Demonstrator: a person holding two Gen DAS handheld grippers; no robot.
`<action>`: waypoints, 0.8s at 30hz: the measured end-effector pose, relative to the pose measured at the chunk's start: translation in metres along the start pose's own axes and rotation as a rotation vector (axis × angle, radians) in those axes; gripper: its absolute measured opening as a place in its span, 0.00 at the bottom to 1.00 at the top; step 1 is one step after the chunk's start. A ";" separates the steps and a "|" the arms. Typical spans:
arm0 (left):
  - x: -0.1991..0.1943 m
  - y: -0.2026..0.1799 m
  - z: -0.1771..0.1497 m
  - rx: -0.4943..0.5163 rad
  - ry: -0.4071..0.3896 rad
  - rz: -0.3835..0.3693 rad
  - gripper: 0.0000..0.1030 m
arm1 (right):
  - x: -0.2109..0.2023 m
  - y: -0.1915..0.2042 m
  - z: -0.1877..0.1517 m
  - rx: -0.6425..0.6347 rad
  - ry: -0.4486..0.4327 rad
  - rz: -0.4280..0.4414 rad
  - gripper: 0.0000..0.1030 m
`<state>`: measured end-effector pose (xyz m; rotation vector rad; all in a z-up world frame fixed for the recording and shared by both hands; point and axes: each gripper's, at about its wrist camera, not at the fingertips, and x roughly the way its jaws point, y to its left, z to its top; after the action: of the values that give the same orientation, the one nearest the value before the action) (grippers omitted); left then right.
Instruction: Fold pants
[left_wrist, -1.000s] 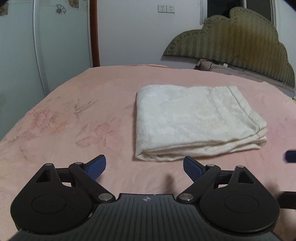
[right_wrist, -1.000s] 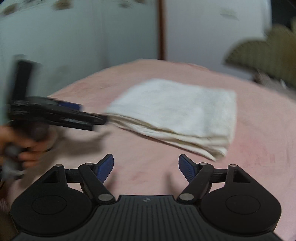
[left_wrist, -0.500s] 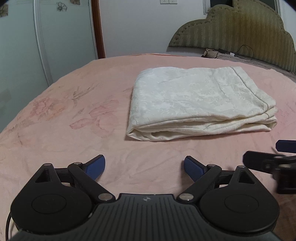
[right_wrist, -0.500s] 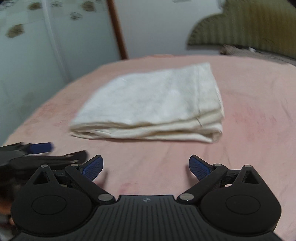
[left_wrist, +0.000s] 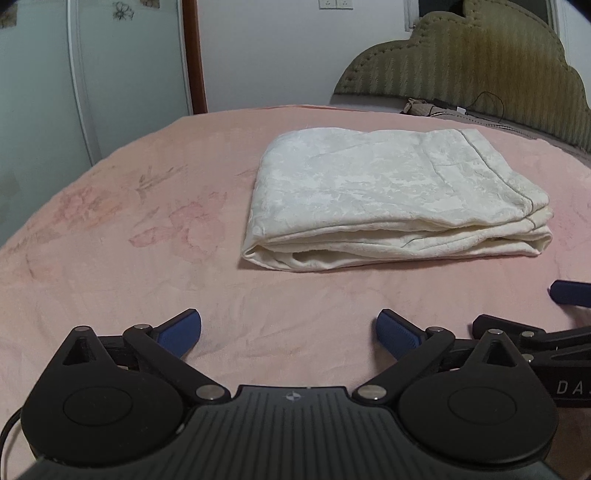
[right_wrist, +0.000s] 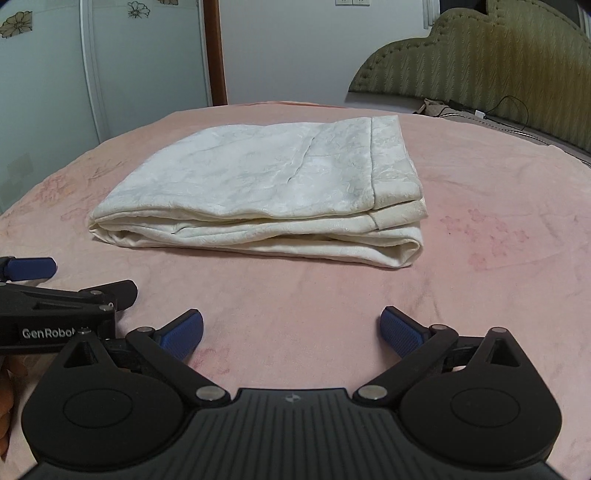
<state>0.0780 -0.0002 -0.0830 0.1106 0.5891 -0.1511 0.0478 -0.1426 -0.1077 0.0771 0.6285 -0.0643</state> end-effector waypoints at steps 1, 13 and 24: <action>0.000 0.000 0.000 -0.001 0.000 0.000 1.00 | 0.000 0.000 0.000 0.000 0.000 0.000 1.00; -0.001 0.000 -0.001 -0.019 0.004 -0.011 1.00 | 0.000 0.000 0.000 0.000 0.000 0.000 1.00; 0.000 0.001 -0.001 -0.022 0.005 -0.014 1.00 | 0.001 0.000 0.000 0.000 0.000 0.000 1.00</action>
<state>0.0776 0.0011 -0.0832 0.0856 0.5966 -0.1576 0.0482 -0.1426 -0.1081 0.0770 0.6285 -0.0643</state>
